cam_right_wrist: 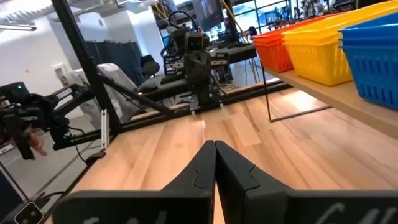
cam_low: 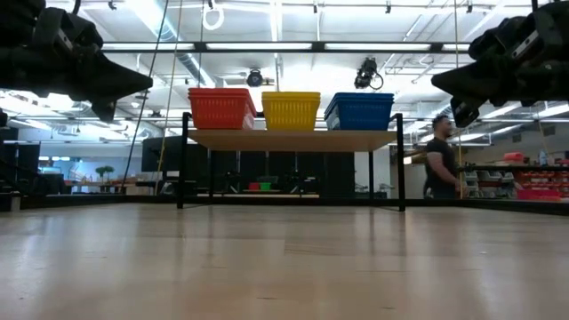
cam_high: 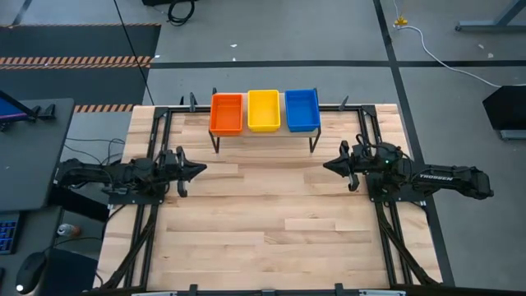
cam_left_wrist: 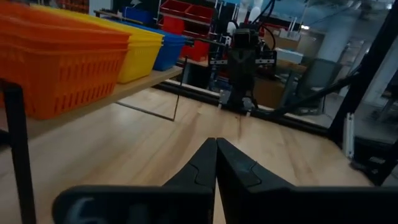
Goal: Stack baskets on shelf by color
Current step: Return to Home Position
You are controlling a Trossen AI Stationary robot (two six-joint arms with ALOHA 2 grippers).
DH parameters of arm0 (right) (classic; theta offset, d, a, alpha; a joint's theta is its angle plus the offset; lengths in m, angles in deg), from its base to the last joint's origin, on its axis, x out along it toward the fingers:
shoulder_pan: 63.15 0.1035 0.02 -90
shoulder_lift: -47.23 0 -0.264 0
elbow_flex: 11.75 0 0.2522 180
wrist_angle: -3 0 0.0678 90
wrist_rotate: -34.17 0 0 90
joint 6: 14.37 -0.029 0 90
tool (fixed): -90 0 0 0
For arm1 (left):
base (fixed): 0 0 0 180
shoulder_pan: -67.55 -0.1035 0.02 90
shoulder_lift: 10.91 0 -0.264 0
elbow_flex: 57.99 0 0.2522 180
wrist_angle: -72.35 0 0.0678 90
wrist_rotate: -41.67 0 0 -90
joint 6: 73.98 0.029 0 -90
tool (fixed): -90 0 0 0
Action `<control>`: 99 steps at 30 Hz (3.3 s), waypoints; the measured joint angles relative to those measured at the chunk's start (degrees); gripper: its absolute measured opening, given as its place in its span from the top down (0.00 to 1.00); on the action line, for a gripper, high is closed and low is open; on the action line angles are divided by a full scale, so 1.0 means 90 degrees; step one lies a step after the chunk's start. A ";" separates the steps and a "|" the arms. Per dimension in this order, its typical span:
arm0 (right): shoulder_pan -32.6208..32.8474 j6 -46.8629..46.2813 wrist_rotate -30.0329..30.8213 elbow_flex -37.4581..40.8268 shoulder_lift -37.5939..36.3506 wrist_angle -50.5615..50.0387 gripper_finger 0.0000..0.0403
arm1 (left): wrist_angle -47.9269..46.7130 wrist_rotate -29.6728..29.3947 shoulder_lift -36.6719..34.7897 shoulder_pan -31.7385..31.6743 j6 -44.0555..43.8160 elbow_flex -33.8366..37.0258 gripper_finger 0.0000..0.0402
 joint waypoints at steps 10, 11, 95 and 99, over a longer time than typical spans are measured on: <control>0.0000 -0.0012 0.0001 -0.0002 0.0000 -0.0024 0.97 | -0.0002 0.0000 0.0000 0.0000 0.0308 0.0002 0.96; 0.0000 -0.0017 0.0000 -0.0002 0.0000 -0.0024 0.97 | -0.0002 0.0000 0.0000 0.0000 0.0308 0.0002 0.96; -0.0002 -0.0017 0.0000 -0.0002 0.0000 -0.0018 0.97 | -0.0007 0.0000 0.0000 0.0002 0.0310 0.0010 0.93; -0.0002 -0.0017 0.0002 -0.0002 0.0000 -0.0017 0.97 | -0.0007 0.0001 0.0000 0.0002 0.0309 0.0010 0.94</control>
